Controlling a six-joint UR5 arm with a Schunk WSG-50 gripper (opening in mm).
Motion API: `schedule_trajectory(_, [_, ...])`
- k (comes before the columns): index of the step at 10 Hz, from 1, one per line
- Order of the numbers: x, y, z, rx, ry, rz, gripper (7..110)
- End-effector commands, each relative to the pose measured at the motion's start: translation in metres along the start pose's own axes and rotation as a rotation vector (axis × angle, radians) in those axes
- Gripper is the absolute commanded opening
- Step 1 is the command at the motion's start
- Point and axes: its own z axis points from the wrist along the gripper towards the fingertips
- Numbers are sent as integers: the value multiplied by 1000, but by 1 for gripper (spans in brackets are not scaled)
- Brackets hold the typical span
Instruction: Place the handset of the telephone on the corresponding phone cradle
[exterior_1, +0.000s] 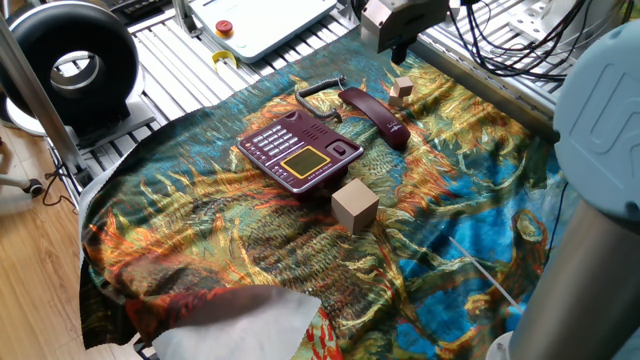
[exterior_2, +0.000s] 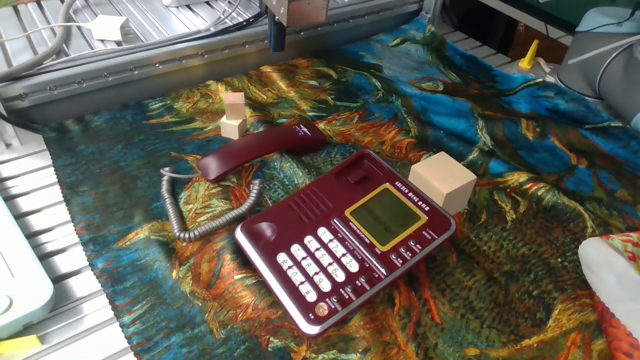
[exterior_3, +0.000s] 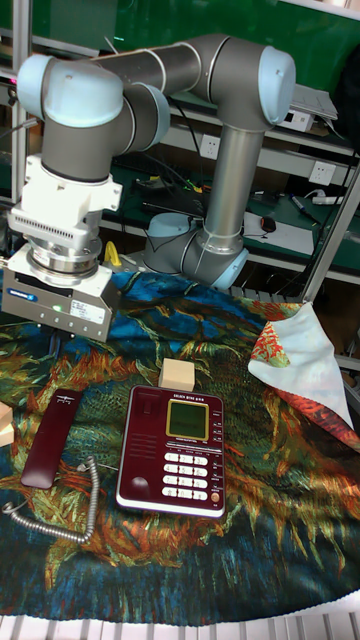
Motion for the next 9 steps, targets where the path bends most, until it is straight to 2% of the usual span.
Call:
schedule_trajectory(1, [-1, 11, -1, -49, -4, 44, 7])
schedule_trajectory(4, [1, 19, -2, -78, 7, 61, 7])
schedule_trajectory(6, [1, 14, -2, -61, 5, 47, 7])
schedule_trajectory(9, [-5, 19, 7, -64, 5, 47, 7])
